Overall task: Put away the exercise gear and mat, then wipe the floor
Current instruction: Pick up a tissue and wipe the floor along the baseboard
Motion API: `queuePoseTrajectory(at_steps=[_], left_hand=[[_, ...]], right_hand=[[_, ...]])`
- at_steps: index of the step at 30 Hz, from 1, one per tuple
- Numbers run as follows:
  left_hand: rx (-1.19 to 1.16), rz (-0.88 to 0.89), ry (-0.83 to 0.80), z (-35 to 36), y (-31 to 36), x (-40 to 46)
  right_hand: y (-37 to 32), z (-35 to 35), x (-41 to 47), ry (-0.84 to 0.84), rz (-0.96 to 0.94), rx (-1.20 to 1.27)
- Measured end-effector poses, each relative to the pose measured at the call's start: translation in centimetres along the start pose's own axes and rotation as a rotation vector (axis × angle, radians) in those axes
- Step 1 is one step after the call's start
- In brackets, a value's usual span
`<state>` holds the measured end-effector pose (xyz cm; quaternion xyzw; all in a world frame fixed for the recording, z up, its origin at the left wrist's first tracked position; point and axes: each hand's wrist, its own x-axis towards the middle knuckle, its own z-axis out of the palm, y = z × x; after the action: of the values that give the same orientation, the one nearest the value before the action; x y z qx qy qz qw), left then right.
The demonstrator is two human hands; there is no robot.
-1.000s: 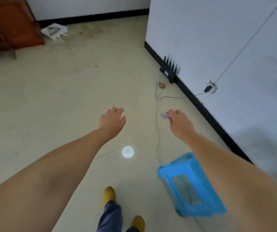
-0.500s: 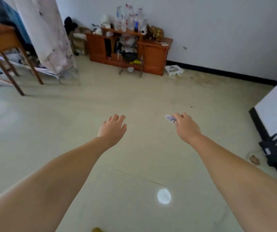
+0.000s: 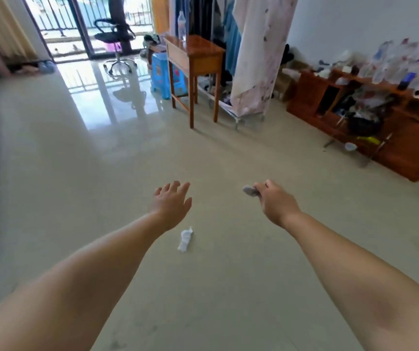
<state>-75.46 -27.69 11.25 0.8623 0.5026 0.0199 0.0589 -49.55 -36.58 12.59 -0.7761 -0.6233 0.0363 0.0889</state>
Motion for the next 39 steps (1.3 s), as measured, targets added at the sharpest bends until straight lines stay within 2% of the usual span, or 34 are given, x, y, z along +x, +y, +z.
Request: queuePoseTrajectory(at_steps=[5, 9, 13, 18, 22, 29, 39], left_hand=[[-0.007, -0.207, -0.083, 2.7, -6.3, 0.6], [0.008, -0.317, -0.137, 4.5, -9.1, 3.9], [0.001, -0.41, -0.123, 4.7, -10.5, 10.0], [-0.041, -0.435, -0.048, 3.3, -10.9, 18.8], [-0.008, -0.418, -0.089, 3.0, -13.2, 23.6], [-0.029, -0.646, -0.065, 2.7, -26.3, 30.6], [-0.022, -0.725, 0.01, -4.1, -48.8, 44.1]], right_hand=[[-5.5, 4.7, 7.8, -0.099, -0.213, 0.024], [-5.9, 7.5, 14.3, -0.166, -0.293, -0.005], [-5.3, 8.4, 22.0, -0.181, -0.329, -0.019], [-5.7, 8.3, 32.3, -0.197, -0.418, -0.025], [-7.9, 9.7, 39.6, -0.232, -0.473, -0.011], [-17.3, 14.1, 53.3, -0.278, -0.575, 0.012], [-35.3, 18.0, 72.6, -0.316, -0.623, 0.04]])
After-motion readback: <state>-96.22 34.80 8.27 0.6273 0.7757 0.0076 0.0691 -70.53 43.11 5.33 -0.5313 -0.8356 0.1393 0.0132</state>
